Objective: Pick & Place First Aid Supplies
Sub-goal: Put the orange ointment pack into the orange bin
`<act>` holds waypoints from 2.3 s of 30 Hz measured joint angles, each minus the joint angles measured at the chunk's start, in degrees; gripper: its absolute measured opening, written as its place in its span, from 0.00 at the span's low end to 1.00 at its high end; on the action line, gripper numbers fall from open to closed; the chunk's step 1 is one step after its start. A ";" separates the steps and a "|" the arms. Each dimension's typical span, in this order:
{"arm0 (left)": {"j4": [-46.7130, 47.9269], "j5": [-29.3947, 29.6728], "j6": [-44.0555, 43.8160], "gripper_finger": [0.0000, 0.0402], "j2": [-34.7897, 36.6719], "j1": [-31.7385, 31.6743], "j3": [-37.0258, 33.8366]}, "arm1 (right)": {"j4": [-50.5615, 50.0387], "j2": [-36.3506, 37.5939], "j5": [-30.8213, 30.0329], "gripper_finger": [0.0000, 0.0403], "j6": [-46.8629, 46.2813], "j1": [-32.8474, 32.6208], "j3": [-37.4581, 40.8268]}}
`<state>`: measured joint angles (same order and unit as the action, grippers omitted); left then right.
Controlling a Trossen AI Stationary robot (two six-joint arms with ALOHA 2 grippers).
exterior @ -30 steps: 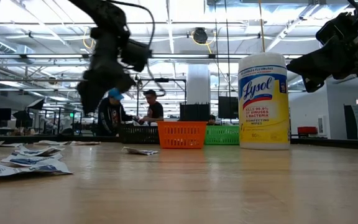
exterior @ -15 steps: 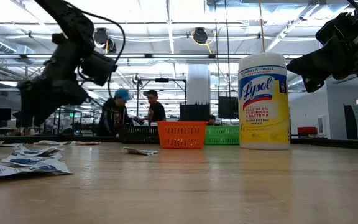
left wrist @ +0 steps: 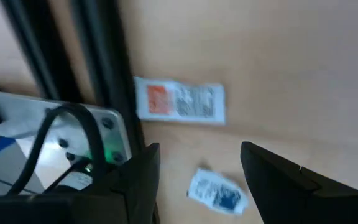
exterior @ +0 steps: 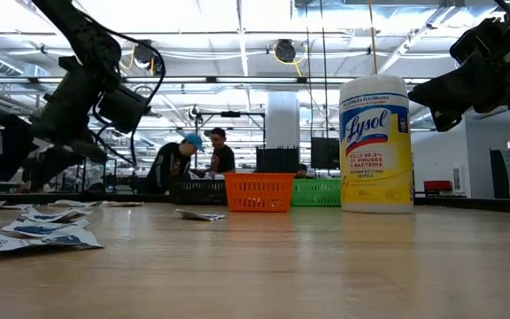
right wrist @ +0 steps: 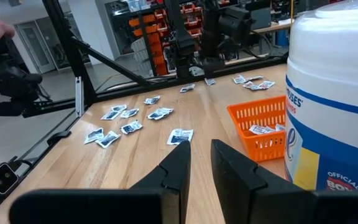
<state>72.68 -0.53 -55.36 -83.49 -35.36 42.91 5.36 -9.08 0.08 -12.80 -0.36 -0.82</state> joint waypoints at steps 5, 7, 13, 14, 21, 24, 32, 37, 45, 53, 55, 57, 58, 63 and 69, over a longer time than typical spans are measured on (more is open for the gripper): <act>-2.37 5.47 -4.65 0.57 -0.04 -1.14 -0.80 | -0.01 0.02 0.00 0.15 0.00 -0.02 -0.01; -4.62 6.50 -5.69 0.57 -0.04 -1.37 -1.46 | -0.01 0.00 0.00 0.15 0.02 -0.02 -0.01; -7.42 6.37 -9.42 0.57 -1.56 -1.21 -3.02 | 0.00 0.01 0.00 0.15 0.00 -0.02 -0.02; -7.44 6.68 -10.62 0.57 -1.84 -1.21 -3.52 | 0.00 0.00 0.00 0.15 0.02 -0.01 0.00; -10.12 7.17 -13.97 0.57 -2.27 -0.12 -5.53 | 0.00 0.02 0.00 0.15 0.00 -0.02 0.00; -10.54 7.23 -14.03 0.57 -2.27 0.23 -5.57 | 0.00 0.00 0.00 0.15 0.02 0.00 0.00; -13.05 6.95 -13.97 0.34 -2.33 0.10 -5.63 | -0.01 0.00 0.00 0.15 0.01 -0.01 -0.01; -13.25 6.64 -13.87 0.13 -2.33 0.10 -5.66 | 0.00 0.02 0.00 0.15 0.00 -0.02 0.00; -18.14 6.37 -9.24 0.01 -2.31 0.08 -6.47 | -0.01 0.00 0.00 0.15 0.02 -0.02 0.00; -14.30 5.06 -7.40 0.00 -0.87 0.17 -3.08 | -0.01 0.00 0.00 0.15 0.00 -0.02 -0.02; -13.27 5.40 -6.45 0.00 -0.04 0.09 -1.54 | 0.00 0.02 0.00 0.15 0.00 -0.01 -0.02; -12.30 5.63 -5.67 0.00 0.49 0.03 0.03 | -0.02 0.00 0.00 0.15 0.01 -0.01 -0.02; -11.84 5.49 -5.44 0.00 0.85 0.09 0.87 | 0.00 0.01 0.00 0.15 0.00 -0.01 -0.02; -4.99 6.43 -3.48 0.00 1.96 0.05 5.71 | -0.01 0.02 0.00 0.15 0.01 0.00 -0.02; 4.55 8.73 -0.57 0.00 2.67 0.25 12.42 | 0.00 0.02 0.00 0.15 0.00 0.00 -0.02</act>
<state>77.22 8.20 -55.93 -80.82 -35.11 55.33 5.37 -9.06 0.08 -12.80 -0.36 -0.84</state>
